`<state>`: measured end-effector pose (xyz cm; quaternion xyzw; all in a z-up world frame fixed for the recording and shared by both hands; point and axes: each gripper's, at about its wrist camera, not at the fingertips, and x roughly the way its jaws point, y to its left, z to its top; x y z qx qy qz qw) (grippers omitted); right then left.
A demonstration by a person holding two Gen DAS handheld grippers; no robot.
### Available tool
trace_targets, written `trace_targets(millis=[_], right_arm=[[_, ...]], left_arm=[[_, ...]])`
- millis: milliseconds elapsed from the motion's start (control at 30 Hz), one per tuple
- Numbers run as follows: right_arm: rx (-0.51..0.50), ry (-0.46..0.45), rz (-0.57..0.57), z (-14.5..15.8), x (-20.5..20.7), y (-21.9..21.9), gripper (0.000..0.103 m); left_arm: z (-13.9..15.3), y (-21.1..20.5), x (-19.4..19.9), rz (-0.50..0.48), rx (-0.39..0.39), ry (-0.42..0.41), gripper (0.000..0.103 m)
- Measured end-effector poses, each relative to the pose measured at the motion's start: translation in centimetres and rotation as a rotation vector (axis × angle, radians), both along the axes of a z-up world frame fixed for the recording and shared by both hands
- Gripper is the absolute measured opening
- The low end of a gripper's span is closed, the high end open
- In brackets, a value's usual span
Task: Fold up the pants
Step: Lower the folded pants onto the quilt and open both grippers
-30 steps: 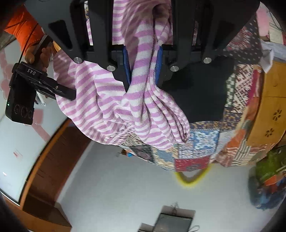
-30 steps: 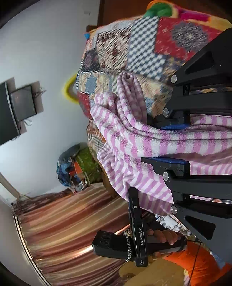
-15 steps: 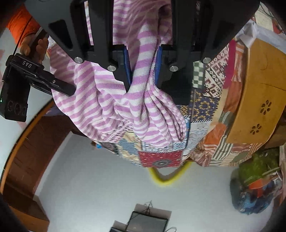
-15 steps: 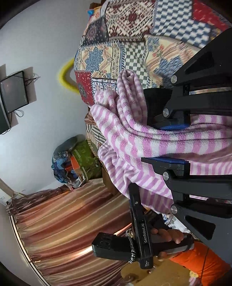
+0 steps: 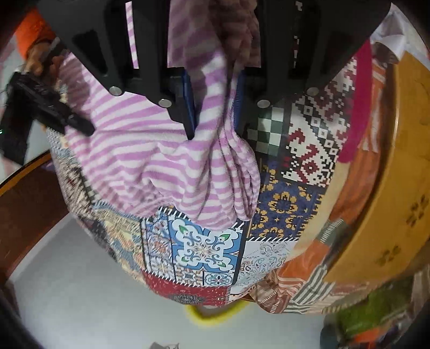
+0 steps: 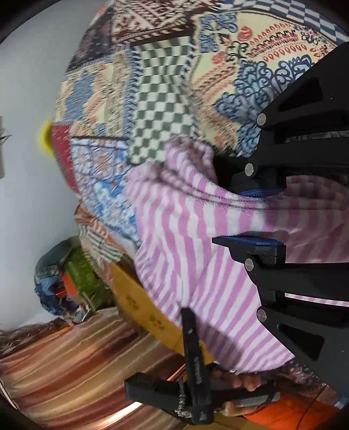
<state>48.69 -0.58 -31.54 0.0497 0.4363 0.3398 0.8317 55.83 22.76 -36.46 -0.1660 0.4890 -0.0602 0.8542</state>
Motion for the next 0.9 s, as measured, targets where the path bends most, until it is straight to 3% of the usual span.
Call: trace_targets(millis=[133,267,433,767,900], right_arm=[[-0.036,-0.011,0.002,0.3,-1.0,-1.1,0.022],[-0.081,-0.052,-0.041,2.3,-2.1,-3.2,0.022],[-0.068,-0.124,-0.077,6.7,-4.6,-6.2,0.022],[0.05,-0.327,-0.087,17.5,-13.6,-9.5,0.022],[0.108,-0.412,-0.08,21.5,-18.7,-10.6,0.022]], left_arm=[[1.2,1.1,-1.4,0.025,0.039,-0.013,0.032],[4.0,2.3,-3.0,0.108,0.127,-0.036,0.032],[8.1,3.3,-6.6,0.147,0.119,-0.085,0.032],[19.8,-5.0,-18.0,0.078,0.225,-0.331,0.032],[23.9,-8.3,-23.2,0.047,0.219,-0.419,0.032]])
